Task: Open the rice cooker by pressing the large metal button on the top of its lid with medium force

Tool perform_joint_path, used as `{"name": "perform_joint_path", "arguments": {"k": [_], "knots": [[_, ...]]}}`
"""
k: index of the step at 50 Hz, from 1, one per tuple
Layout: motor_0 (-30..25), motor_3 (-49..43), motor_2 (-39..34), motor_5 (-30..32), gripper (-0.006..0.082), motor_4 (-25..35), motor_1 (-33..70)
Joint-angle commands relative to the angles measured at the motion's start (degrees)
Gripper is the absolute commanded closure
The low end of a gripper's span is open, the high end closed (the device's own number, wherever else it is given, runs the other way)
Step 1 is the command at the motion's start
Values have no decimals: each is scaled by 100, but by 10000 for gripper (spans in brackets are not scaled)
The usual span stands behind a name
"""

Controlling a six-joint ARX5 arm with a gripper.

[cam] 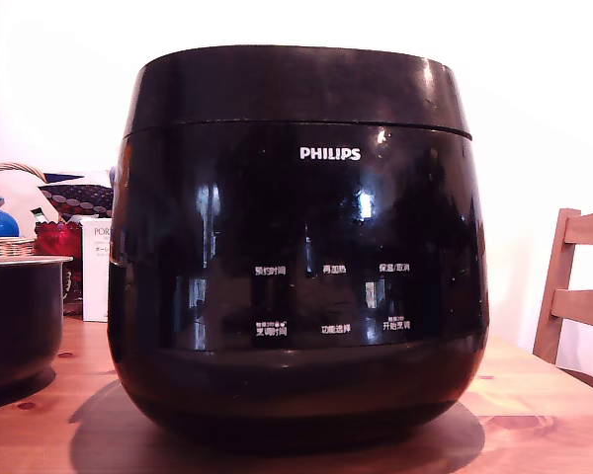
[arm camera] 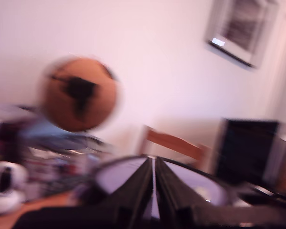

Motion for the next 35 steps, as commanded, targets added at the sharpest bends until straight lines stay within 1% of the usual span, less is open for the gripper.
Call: {"name": "perform_joint_path", "arguments": {"k": [1, 6, 17, 30, 35], "knots": [[-79, -44, 81, -20, 789, 186, 238], [-195, -42, 243, -17, 789, 398, 535], [-487, 160, 376, 37, 789, 448, 1143], [-1178, 920, 444, 262, 789, 398, 1886], [-1506, 1117, 490, 560, 789, 192, 2194]]}}
